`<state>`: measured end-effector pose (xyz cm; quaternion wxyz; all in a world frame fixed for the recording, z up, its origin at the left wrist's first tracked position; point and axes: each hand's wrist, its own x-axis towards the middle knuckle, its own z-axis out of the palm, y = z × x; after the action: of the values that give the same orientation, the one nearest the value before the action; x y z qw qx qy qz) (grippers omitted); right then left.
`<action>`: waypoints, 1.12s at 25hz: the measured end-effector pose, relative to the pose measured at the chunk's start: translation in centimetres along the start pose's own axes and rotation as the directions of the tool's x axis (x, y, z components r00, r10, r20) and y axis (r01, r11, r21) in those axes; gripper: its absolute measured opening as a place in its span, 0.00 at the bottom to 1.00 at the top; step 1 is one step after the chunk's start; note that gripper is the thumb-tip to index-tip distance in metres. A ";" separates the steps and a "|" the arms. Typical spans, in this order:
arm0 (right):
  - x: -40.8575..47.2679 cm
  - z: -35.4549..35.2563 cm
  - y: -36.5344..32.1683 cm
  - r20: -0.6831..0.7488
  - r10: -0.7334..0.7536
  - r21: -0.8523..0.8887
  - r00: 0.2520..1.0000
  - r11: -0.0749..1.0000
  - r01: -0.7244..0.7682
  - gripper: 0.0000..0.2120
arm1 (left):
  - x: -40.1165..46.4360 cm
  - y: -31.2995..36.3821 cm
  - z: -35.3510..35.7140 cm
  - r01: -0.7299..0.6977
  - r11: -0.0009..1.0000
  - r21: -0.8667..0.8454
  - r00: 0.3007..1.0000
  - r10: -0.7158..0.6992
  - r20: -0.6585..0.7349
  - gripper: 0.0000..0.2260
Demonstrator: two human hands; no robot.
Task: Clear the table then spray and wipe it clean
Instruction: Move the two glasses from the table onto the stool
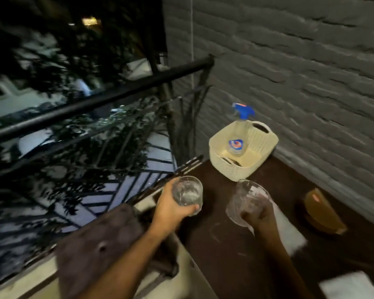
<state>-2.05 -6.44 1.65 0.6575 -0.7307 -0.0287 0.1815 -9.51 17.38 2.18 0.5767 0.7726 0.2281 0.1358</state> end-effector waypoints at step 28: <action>4.8 50.2 20.5 0.450 -0.202 -0.496 0.870 0.753 0.432 0.21 | -4.2 -39.6 -35.1 0.394 0.910 -0.126 0.727 -0.393 -0.563 0.39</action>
<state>-16.85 39.83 -22.79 0.4057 -0.8322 -0.3316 0.1814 -37.45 53.46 -24.86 0.4949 0.6292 0.5502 0.2377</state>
